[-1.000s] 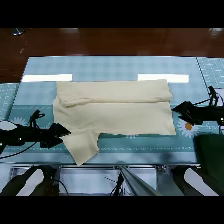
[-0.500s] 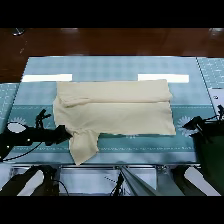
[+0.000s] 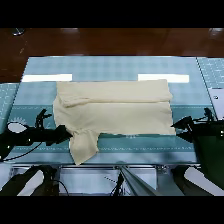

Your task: Fold the shirts.

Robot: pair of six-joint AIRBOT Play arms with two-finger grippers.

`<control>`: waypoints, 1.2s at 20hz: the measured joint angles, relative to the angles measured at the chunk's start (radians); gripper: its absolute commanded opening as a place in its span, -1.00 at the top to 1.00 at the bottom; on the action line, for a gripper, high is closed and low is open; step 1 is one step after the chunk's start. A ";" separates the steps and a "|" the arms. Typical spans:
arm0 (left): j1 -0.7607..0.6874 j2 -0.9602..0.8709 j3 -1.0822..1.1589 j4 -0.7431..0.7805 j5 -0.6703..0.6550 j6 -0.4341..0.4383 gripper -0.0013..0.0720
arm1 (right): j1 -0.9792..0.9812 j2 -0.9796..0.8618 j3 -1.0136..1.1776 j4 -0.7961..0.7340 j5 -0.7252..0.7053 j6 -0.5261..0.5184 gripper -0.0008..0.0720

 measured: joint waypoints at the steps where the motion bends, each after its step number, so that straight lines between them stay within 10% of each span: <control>1: 0.000 0.000 0.000 0.000 0.000 0.000 0.89 | 0.028 -0.014 0.003 0.017 -0.007 -0.003 -0.72; 2: 0.000 0.000 0.000 0.000 0.000 0.000 0.90 | 0.054 -0.027 0.011 0.031 -0.019 -0.007 -0.66; 4: 0.000 0.000 0.002 -0.002 0.000 0.000 0.90 | 0.109 -0.052 0.038 0.035 -0.061 -0.016 0.61; 5: 0.000 0.000 0.010 0.001 -0.003 0.000 0.89 | 0.132 -0.061 0.058 0.034 -0.071 -0.021 0.93; 14: 0.003 -0.060 0.344 0.026 0.002 -0.023 0.90 | 0.230 -0.131 0.425 0.048 -0.001 -0.050 0.93; 24: -0.042 -0.558 0.932 0.008 0.003 -0.076 0.89 | 0.325 -0.457 0.820 0.061 -0.050 0.037 0.92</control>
